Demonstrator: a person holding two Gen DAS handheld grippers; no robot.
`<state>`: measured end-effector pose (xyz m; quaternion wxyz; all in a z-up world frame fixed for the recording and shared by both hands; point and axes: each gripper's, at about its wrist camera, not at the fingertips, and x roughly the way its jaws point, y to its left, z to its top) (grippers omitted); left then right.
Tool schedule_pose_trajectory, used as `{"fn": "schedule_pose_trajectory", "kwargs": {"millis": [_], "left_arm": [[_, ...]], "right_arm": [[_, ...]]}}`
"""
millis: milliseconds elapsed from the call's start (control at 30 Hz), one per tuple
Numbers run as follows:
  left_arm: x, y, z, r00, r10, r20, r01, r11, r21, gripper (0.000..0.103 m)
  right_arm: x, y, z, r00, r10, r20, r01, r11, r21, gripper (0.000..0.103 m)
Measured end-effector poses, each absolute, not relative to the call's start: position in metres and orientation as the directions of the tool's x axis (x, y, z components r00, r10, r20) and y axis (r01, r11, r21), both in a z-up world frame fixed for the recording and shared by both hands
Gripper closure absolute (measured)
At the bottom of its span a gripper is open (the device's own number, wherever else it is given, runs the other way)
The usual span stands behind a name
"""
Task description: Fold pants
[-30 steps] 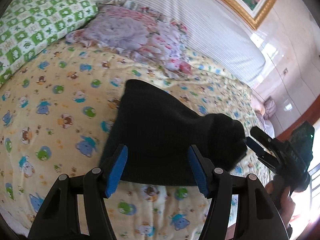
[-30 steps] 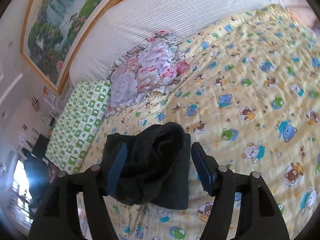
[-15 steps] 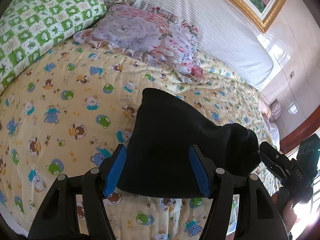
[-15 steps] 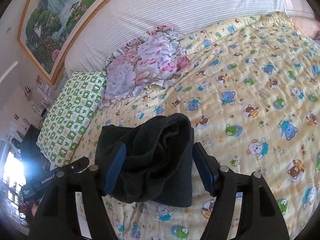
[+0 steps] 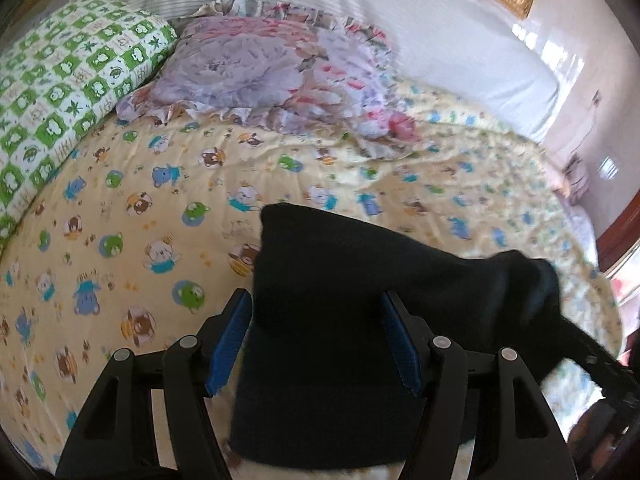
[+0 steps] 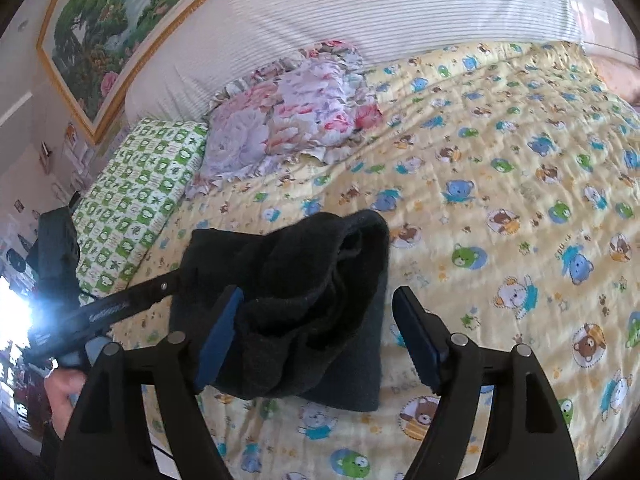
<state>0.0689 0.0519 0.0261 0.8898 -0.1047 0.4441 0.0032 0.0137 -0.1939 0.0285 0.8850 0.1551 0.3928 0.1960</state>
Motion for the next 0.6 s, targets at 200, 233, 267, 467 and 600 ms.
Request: {"fn": "schedule_pose_trajectory", "kwargs": {"millis": [200, 233, 267, 467, 600], "left_arm": [[0.085, 0.064, 0.008, 0.583, -0.091, -0.807, -0.102, 0.978, -0.184, 0.023], [0.086, 0.065, 0.007, 0.584, -0.094, -0.806, -0.101, 0.977, -0.187, 0.022], [0.085, 0.066, 0.007, 0.585, -0.098, -0.805, -0.098, 0.977, -0.191, 0.022], [0.072, 0.076, 0.014, 0.590, -0.143, -0.795, -0.099, 0.964, -0.246, 0.022], [0.061, 0.086, 0.010, 0.572, -0.196, -0.797, -0.107, 0.945, -0.309, 0.022]], "right_arm": [[0.007, -0.216, 0.014, 0.630, 0.394, -0.669, -0.165, 0.910, 0.380, 0.025], [0.007, -0.220, 0.009, 0.622, 0.402, -0.672, -0.158, 0.905, 0.395, 0.025], [0.006, -0.221, 0.007, 0.620, 0.404, -0.673, -0.156, 0.904, 0.399, 0.025], [0.006, -0.217, 0.014, 0.622, 0.437, -0.650, -0.179, 0.887, 0.425, 0.025], [0.008, -0.211, 0.017, 0.602, 0.515, -0.610, -0.213, 0.840, 0.499, 0.025]]}}
